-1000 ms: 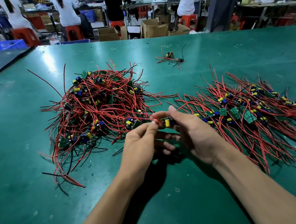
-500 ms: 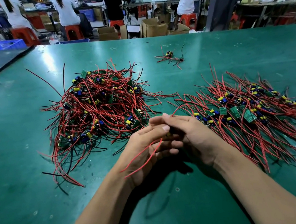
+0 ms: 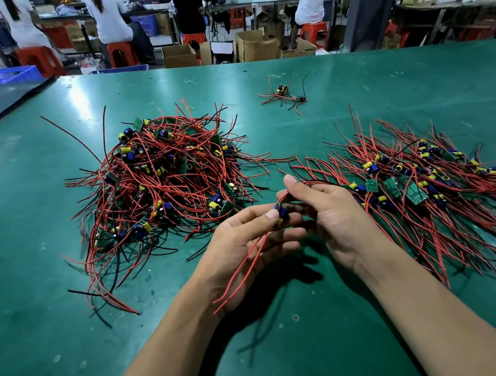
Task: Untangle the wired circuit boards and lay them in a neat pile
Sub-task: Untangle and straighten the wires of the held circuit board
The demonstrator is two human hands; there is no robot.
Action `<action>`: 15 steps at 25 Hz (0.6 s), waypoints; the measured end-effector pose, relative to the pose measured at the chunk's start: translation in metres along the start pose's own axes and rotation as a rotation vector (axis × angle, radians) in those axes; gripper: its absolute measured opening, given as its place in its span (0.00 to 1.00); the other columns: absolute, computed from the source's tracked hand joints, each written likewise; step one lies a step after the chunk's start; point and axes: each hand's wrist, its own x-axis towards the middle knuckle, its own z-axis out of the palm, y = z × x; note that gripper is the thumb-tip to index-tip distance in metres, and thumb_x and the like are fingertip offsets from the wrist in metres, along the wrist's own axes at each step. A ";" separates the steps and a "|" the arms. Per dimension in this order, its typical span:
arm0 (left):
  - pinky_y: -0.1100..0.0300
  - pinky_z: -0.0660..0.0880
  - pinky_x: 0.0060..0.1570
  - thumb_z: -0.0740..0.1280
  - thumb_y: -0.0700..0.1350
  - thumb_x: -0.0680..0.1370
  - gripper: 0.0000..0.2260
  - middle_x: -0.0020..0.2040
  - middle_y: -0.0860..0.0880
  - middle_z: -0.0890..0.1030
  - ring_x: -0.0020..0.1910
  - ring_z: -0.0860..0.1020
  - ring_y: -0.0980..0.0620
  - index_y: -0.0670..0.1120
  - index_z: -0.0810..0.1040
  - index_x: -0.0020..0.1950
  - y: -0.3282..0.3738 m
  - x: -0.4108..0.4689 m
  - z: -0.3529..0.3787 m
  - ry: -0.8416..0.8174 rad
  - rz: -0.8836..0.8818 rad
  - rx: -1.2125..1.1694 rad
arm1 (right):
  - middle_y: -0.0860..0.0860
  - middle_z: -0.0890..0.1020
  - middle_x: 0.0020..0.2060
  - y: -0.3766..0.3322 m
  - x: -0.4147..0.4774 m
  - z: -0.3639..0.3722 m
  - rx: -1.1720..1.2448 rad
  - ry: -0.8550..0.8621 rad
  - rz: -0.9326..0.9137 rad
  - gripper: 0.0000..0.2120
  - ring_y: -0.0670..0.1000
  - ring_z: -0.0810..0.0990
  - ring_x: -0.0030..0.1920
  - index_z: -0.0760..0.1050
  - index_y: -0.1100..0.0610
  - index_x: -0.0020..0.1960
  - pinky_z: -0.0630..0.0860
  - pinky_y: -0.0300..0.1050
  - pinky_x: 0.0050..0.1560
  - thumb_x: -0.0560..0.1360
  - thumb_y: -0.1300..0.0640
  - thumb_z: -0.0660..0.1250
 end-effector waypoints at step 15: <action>0.60 0.78 0.35 0.69 0.43 0.78 0.06 0.45 0.40 0.82 0.35 0.82 0.50 0.41 0.82 0.49 -0.004 -0.003 0.001 0.127 0.026 0.096 | 0.52 0.84 0.44 0.010 -0.007 0.000 -0.208 -0.205 0.001 0.13 0.49 0.77 0.38 0.85 0.54 0.53 0.76 0.40 0.35 0.73 0.47 0.74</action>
